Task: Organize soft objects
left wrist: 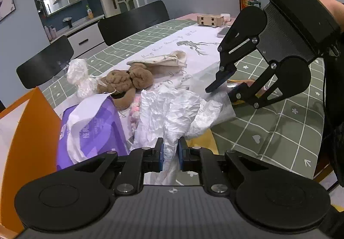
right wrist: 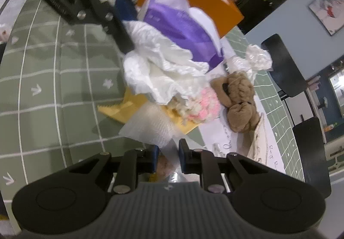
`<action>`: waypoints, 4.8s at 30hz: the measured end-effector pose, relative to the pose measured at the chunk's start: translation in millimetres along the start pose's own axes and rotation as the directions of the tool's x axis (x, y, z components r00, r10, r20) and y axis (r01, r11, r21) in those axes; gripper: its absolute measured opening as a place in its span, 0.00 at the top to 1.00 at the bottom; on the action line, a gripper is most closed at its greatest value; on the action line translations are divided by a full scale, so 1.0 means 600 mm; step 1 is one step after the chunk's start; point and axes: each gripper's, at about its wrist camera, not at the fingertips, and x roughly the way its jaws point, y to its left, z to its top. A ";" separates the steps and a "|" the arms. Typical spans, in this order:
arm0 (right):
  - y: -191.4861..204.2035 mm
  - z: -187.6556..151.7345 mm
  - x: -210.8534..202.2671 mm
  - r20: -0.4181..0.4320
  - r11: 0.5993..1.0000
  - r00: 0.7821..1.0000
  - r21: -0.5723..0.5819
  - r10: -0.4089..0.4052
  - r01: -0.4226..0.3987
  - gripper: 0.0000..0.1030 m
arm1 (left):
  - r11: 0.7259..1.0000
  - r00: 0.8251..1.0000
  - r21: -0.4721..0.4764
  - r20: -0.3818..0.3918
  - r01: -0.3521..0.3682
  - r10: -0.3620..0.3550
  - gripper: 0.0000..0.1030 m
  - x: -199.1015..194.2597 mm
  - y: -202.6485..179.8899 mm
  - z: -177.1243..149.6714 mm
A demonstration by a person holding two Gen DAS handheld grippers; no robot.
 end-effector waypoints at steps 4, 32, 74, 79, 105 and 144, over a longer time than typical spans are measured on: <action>-0.005 -0.001 0.007 -0.005 1.000 1.000 0.029 -0.007 0.007 0.82 | 1.000 1.000 -0.003 -0.002 -0.007 0.007 0.86 -0.003 0.001 -0.003; -0.038 0.031 -0.046 0.042 0.989 0.988 0.026 -0.146 0.145 1.00 | 0.997 0.992 -0.064 0.117 -0.041 0.048 0.86 -0.052 0.043 0.035; -0.149 0.344 -0.050 0.156 0.928 0.956 -0.244 -0.248 0.281 1.00 | 0.944 0.935 -0.183 0.180 -0.274 0.306 0.86 -0.178 0.280 0.063; -0.155 0.406 -0.025 0.185 0.920 0.954 -0.274 -0.235 0.280 1.00 | 0.925 0.923 -0.182 0.140 -0.333 0.359 0.86 -0.183 0.317 0.053; -0.117 0.576 0.179 0.157 0.904 0.979 -0.385 -0.131 0.183 1.00 | 0.901 0.938 -0.263 -0.128 -0.344 0.321 0.86 -0.121 0.469 -0.064; -0.086 0.592 0.336 -0.002 0.946 1.000 -0.324 -0.010 0.008 0.55 | 0.930 0.923 -0.200 -0.301 -0.308 0.241 0.35 -0.081 0.436 -0.100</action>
